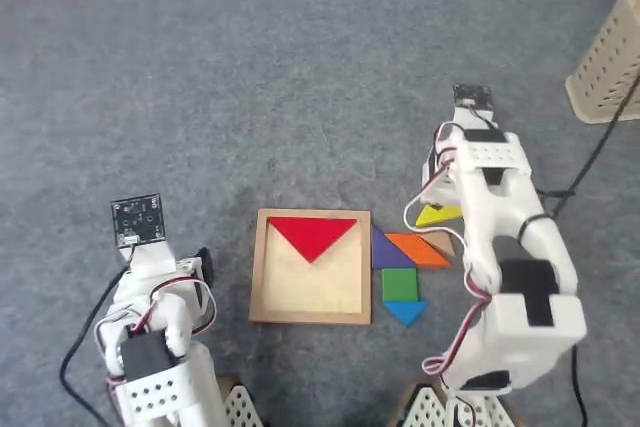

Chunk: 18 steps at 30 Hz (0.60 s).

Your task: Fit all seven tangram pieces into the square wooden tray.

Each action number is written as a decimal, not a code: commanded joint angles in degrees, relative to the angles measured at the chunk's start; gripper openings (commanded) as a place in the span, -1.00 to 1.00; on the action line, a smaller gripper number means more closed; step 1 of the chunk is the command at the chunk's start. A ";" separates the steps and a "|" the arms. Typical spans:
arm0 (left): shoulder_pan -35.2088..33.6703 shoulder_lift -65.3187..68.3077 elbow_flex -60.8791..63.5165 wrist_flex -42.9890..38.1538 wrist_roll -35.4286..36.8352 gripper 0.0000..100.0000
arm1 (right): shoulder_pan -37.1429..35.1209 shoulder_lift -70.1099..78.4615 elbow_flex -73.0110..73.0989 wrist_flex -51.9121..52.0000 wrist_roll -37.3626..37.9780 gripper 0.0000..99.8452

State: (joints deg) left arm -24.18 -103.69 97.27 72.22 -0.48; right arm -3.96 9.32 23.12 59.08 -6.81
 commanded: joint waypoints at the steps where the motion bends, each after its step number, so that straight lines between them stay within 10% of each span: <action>1: 0.18 -0.79 -0.75 0.26 -0.26 -0.57 | 0.40 -5.85 1.41 -1.71 -4.04 -0.49; 18: 0.18 -0.79 -0.75 0.26 -0.26 -0.57 | -3.03 12.09 -13.01 3.91 -14.07 -0.27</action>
State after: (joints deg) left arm -24.18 -103.69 97.27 72.22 -0.48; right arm -6.95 18.46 13.36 61.36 -19.38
